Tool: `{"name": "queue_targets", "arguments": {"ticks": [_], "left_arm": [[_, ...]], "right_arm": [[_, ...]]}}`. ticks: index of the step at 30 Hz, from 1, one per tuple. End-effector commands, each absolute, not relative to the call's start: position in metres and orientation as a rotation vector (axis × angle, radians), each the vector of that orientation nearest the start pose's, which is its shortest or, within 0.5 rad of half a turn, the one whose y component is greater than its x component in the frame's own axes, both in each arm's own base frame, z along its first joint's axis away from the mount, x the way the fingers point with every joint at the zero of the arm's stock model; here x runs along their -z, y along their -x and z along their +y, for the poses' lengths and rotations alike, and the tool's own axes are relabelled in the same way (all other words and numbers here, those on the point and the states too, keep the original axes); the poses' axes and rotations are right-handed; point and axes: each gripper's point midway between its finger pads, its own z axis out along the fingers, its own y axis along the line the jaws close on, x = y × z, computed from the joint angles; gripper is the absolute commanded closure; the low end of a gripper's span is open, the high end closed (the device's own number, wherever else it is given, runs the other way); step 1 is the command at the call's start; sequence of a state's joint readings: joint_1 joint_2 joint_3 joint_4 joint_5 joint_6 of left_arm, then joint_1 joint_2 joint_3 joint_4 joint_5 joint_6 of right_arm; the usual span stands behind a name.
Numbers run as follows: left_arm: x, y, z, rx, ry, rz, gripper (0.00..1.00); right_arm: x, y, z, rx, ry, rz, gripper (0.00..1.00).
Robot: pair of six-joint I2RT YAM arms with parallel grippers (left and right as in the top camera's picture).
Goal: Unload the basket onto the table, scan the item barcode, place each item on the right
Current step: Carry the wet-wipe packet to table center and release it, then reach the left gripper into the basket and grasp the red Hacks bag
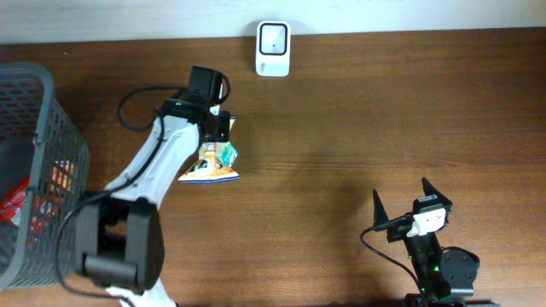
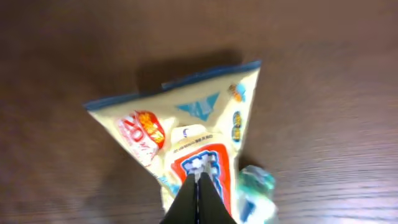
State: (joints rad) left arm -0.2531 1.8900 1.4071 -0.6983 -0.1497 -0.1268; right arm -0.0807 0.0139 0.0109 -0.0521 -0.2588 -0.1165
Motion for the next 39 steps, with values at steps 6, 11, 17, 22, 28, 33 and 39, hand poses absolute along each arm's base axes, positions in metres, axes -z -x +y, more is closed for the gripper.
{"name": "queue_targets", "arguments": {"ticks": [6,11,17,22,28,33,39], "left_arm": [[0.011,-0.406,-0.078,-0.187,-0.173,2.954,1.0],[0.022,-0.404,-0.077,-0.194,-0.177,2.976,1.0],[-0.04,-0.436,-0.079,-0.141,-0.104,2.858,1.0],[-0.207,-0.475,-0.049,-0.117,0.037,2.545,0.43],[-0.332,-0.439,0.066,-0.212,0.482,2.263,0.19],[-0.345,-0.368,0.178,-0.311,0.922,2.165,0.2],[-0.319,-0.312,0.25,-0.366,1.258,2.112,0.18]], "right_arm": [[-0.161,-0.244,0.024,-0.051,0.23,1.61,0.01],[-0.161,-0.244,0.024,-0.051,0.23,1.61,0.01],[-0.161,-0.244,0.024,-0.051,0.23,1.61,0.01],[-0.161,-0.244,0.024,-0.051,0.23,1.61,0.01],[-0.161,-0.244,0.024,-0.051,0.23,1.61,0.01],[-0.161,-0.244,0.024,-0.051,0.23,1.61,0.01],[-0.161,-0.244,0.024,-0.051,0.23,1.611,0.01]]}}
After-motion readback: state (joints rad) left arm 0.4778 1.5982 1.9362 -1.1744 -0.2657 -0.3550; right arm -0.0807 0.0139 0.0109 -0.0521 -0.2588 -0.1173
